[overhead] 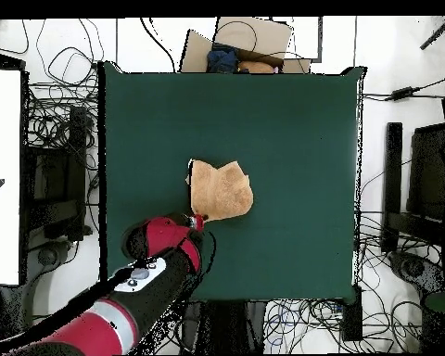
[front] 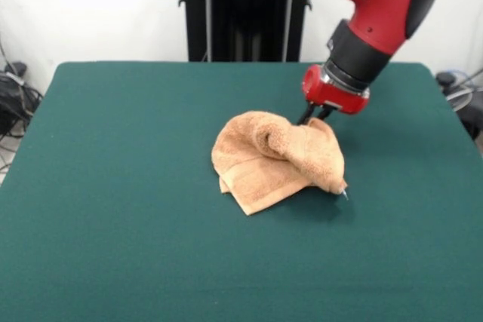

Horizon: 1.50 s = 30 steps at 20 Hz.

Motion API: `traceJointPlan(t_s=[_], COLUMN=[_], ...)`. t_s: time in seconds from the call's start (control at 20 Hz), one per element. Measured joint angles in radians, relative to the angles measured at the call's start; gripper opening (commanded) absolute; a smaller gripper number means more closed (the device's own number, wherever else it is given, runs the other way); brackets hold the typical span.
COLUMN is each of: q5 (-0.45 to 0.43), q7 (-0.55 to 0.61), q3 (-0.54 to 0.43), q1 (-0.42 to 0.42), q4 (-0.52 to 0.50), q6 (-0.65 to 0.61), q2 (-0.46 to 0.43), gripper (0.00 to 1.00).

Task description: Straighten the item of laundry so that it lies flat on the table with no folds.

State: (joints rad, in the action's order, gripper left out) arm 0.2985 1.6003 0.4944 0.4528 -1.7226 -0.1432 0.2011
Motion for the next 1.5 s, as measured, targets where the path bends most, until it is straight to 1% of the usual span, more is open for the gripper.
traceJointPlan(t_s=[0.3, 0.9, 1.5], q5=[0.016, 0.072, 0.13], q7=[0.0, 0.0, 0.0], q3=[0.025, 0.051, 0.055], q1=[0.045, 0.097, 0.119], q4=[0.0, -0.001, -0.025], q6=[0.0, -0.011, -0.012], q2=[-0.003, -0.033, -0.036], gripper=[0.0, 0.0, 0.0])
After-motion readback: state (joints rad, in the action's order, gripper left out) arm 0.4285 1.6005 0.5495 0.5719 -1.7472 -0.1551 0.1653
